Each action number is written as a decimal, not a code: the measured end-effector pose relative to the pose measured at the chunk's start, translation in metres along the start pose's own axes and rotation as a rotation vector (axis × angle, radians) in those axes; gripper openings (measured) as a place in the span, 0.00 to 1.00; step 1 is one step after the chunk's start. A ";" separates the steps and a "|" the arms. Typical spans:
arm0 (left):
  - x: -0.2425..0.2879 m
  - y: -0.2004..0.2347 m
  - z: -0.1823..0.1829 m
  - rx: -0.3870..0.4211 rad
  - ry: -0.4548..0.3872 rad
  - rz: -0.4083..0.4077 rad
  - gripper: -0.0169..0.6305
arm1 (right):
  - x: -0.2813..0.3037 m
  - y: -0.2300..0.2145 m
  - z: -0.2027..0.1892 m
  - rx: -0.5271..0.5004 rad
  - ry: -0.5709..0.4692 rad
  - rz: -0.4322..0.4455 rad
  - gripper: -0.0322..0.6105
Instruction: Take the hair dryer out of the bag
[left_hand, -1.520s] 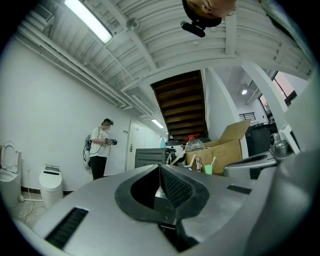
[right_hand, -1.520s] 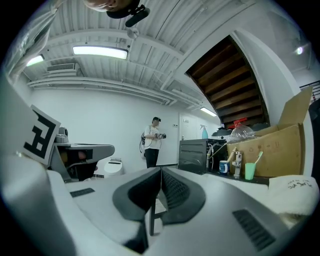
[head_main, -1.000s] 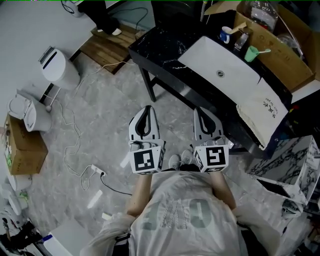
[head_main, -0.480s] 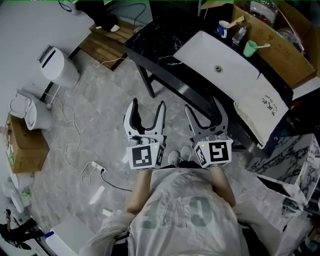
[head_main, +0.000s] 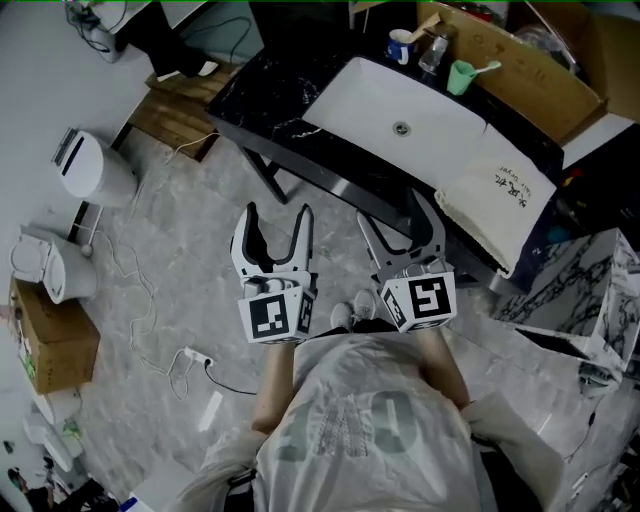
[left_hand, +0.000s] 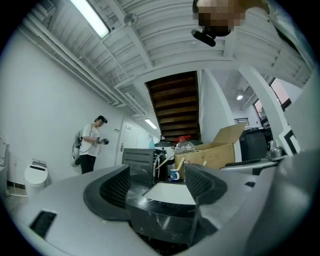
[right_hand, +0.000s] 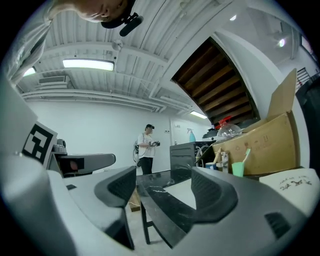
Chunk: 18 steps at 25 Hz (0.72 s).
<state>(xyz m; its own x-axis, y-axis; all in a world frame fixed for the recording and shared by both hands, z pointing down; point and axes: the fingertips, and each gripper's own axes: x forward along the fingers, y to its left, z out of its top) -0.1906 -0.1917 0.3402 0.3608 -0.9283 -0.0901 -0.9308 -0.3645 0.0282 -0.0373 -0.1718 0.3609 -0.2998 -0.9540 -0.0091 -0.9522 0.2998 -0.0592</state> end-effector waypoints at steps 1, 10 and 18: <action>0.008 -0.010 0.000 -0.007 -0.009 -0.032 0.52 | -0.003 -0.011 0.000 -0.001 -0.002 -0.026 0.56; 0.073 -0.164 -0.018 -0.023 -0.017 -0.485 0.52 | -0.090 -0.137 0.005 -0.037 -0.012 -0.455 0.56; 0.091 -0.279 -0.024 0.036 -0.030 -0.877 0.52 | -0.169 -0.192 0.000 -0.027 0.018 -0.810 0.56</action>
<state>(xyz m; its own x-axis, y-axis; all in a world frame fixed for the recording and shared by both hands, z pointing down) 0.1032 -0.1761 0.3481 0.9458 -0.3118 -0.0905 -0.3198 -0.9427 -0.0946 0.1961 -0.0679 0.3733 0.4825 -0.8748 0.0429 -0.8752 -0.4835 -0.0165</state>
